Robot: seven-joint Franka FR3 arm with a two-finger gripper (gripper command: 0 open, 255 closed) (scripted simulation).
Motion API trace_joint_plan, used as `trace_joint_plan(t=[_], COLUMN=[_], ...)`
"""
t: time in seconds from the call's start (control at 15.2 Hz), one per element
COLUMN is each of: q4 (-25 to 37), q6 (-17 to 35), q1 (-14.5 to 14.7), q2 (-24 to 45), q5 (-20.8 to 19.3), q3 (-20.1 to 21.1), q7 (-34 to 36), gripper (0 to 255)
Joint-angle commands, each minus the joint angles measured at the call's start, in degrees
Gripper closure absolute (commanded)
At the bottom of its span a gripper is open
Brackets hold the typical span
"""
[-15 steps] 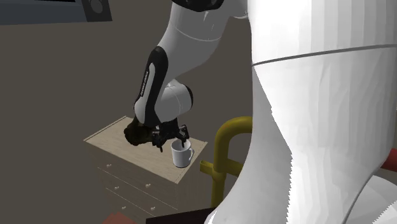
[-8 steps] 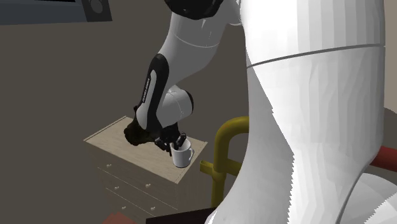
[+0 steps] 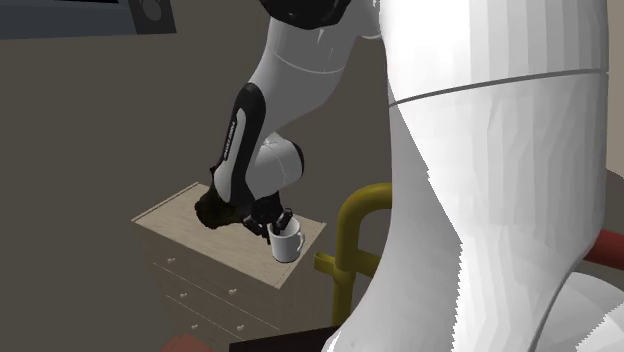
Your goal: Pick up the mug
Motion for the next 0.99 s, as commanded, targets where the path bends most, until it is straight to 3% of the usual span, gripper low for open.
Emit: trace_joint_plan(t=[0.0, 0.92], q4=[-0.2, -0.3], q6=[-0.9, -9.3], q1=[-0.3, -1.9], q2=[-1.1, -10.0], q5=[0.5, 5.3], q3=[0.4, 2.8], q7=[-0.4, -4.2], gripper=[255, 255])
